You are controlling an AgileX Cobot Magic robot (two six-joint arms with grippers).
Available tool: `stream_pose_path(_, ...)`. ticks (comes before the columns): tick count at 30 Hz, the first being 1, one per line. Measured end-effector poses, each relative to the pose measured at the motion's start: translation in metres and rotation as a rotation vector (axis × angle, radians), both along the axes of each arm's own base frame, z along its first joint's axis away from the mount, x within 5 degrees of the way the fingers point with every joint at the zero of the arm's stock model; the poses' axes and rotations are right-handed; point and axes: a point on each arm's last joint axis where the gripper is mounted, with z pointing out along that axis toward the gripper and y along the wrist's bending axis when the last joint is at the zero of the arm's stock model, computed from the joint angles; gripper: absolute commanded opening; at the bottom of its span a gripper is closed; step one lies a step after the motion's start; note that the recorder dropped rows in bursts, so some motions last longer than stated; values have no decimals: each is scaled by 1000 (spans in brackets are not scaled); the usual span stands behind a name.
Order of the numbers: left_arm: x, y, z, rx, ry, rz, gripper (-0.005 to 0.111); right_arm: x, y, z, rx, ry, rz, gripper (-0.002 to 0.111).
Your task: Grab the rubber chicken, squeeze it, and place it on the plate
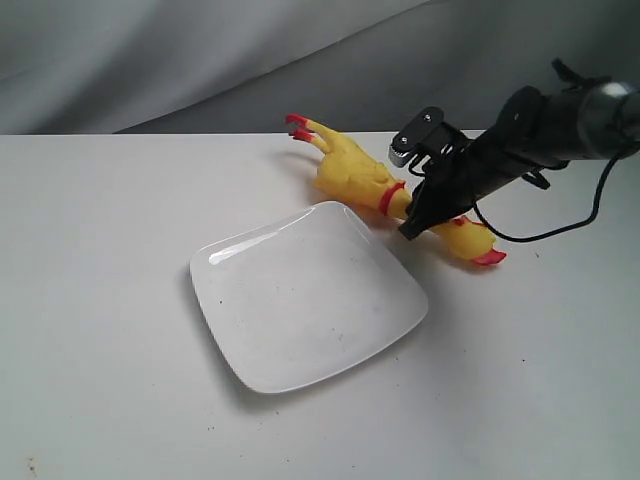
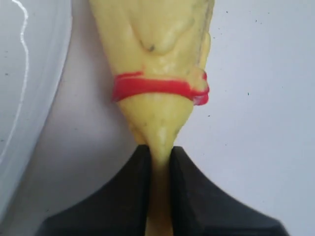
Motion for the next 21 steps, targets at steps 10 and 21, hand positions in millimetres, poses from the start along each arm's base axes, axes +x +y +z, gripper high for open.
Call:
stream_pose_path(10,0,0,0,0,0,0,0,-51,-7,157,53,-160,74,0)
stream_pose_path(21,0,0,0,0,0,0,0,-163,-23,240,101,-78,181,0)
